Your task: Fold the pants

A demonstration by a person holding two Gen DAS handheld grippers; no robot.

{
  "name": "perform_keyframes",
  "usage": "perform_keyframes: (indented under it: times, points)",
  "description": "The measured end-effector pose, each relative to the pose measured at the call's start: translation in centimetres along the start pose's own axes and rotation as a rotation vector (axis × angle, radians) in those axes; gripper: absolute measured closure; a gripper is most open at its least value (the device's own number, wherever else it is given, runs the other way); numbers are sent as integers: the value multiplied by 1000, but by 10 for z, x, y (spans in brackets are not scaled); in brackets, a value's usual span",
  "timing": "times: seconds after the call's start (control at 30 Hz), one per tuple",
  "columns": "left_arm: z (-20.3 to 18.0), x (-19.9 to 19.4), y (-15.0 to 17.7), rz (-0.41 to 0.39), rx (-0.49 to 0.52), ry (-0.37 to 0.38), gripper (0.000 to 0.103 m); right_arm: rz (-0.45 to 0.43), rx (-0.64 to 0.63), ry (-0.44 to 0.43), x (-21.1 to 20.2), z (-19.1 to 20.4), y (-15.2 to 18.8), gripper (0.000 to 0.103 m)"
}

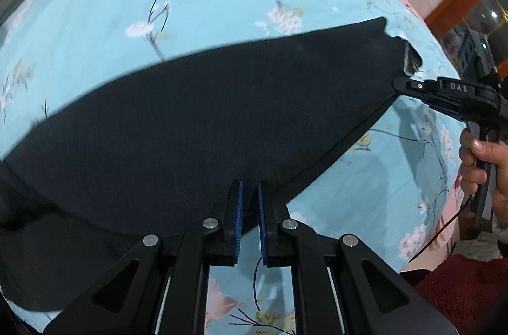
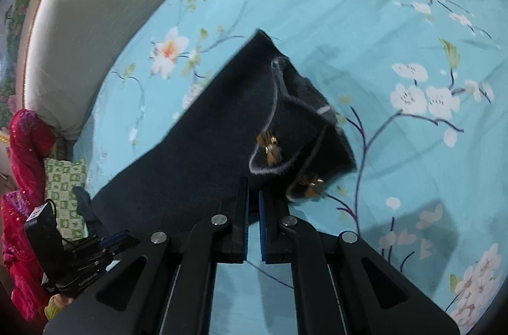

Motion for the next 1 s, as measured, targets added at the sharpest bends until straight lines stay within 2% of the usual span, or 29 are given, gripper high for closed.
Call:
perform_keyframes:
  times: [0.1,0.27,0.47,0.53,0.63,0.73,0.87,1.0]
  points:
    - [5,1,6,4,-37,-3,86,20,6,53,3,-5,3,93]
    - [24,-17,18,-44,-163,14,63,-6,-17,89,-14,-5,7,93]
    - [63,-41,33,-87,-363,32,49,-39,-127,69,-27,22,18,89]
    - [78,-49,36,-98,-423,27,44,-28,-186,54,-23,39,22,82]
    - [100,-61,40,-118,-500,1,41,2,-290,31,-12,70,28,76]
    - [123,-72,38,-126,-571,-28,34,34,-410,11,4,106,37,73]
    - [152,-81,33,-111,-671,-64,32,98,-556,-19,29,151,53,71]
    - [184,-86,23,-77,-762,-119,31,162,-744,-1,57,191,79,65]
Point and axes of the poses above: each gripper's, at about its wrist camera, not at the fingertips, and x roughly the way its jaws point, z to its left, y to its underside, the point moved 7 cm from there along x, roughly the way its jaws point, and after that the axes turned 13 degrees about z, right-handed, at the moved point
